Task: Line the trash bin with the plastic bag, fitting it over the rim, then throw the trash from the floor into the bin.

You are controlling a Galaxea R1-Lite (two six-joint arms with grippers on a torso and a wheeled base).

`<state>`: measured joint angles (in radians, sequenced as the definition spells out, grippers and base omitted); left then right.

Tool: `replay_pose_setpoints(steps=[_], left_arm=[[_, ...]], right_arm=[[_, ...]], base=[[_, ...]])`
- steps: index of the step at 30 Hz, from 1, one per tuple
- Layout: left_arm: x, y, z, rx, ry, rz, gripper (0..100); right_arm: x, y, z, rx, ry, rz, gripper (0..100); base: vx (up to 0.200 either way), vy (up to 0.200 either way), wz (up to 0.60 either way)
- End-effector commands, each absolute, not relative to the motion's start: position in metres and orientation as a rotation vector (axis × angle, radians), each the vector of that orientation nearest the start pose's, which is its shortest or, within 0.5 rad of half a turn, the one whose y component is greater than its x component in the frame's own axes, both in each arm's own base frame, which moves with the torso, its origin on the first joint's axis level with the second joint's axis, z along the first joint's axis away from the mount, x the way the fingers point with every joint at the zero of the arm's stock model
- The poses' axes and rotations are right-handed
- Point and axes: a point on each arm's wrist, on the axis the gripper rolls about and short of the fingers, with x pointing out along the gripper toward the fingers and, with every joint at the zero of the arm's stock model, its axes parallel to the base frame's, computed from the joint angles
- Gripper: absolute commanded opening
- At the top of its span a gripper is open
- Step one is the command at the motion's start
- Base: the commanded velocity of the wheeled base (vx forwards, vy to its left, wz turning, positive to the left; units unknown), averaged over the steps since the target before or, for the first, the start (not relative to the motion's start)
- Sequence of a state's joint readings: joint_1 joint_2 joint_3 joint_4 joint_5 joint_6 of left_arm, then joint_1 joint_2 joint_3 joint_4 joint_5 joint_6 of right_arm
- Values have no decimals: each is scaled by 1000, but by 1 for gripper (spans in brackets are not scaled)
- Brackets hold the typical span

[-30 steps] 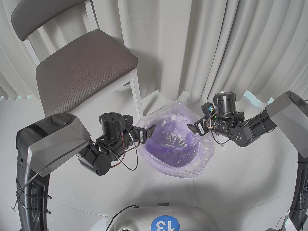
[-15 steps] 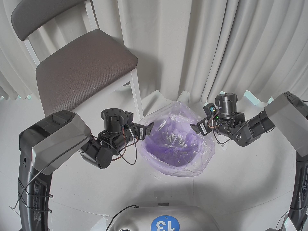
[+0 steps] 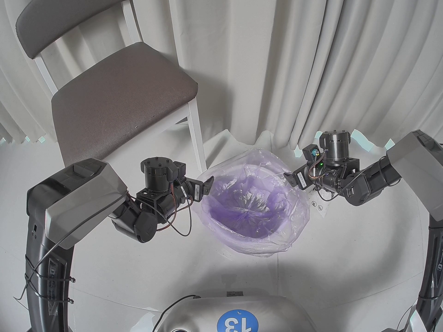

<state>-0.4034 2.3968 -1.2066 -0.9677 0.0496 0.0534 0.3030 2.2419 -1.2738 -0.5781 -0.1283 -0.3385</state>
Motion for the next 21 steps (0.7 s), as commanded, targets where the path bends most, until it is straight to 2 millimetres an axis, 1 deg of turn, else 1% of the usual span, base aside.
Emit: replay_pose_setpoints(steps=[1, 4, 9, 12, 21], left_arm=[[421, -178, 42, 104, 213, -353, 100], [423, -176, 42, 105, 211, -347, 100], [426, -176, 45, 102, 198, -342, 100], [426, -176, 47, 102, 193, -336, 100], [428, -172, 42, 132, 196, -313, 100]], right_arm=[[426, 124, 93, -412, 346, 223, 100], [428, 117, 94, -408, 343, 206, 100], [430, 111, 93, -401, 349, 193, 100], [431, 111, 90, -401, 357, 193, 100], [440, 113, 77, -397, 345, 192, 100]], base=[[0, 0, 0], [0, 0, 0], [0, 0, 0], [0, 0, 0], [0, 0, 0]])
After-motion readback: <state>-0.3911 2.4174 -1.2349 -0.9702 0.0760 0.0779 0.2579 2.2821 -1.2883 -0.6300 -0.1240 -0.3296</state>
